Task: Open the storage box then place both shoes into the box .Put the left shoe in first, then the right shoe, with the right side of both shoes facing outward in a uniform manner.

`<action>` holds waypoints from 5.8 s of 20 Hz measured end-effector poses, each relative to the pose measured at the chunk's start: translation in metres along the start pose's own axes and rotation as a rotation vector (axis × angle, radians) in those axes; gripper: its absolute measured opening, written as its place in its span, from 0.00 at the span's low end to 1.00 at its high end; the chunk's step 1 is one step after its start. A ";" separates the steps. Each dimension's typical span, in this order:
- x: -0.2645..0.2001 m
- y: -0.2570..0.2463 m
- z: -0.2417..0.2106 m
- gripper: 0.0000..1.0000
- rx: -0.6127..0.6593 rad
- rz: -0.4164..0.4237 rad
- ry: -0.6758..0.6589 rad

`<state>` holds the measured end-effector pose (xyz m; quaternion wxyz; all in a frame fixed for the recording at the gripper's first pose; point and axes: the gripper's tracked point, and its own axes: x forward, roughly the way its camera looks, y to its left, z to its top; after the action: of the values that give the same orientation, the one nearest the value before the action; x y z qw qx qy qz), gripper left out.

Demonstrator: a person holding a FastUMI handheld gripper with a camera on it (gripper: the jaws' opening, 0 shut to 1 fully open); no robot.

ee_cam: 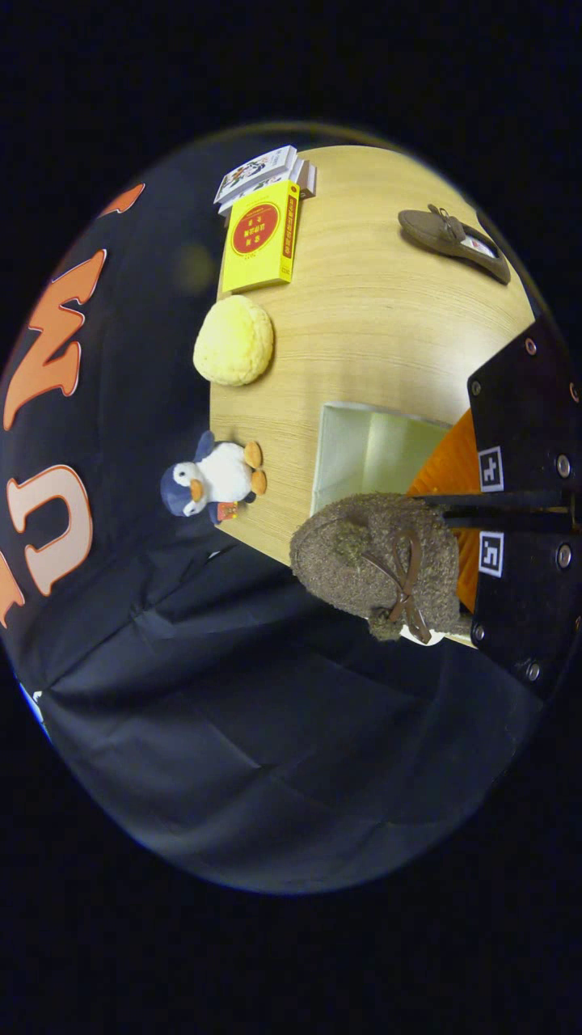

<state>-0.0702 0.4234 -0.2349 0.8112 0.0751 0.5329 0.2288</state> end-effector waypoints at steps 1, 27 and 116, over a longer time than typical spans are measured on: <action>0.008 0.003 -0.006 0.04 0.004 -0.011 0.016; -0.010 0.020 -0.029 0.75 0.101 0.271 0.074; 0.006 -0.027 -0.005 0.09 -0.083 -0.064 -0.006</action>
<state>-0.0646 0.4011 -0.2514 0.8221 0.0249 0.5226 0.2244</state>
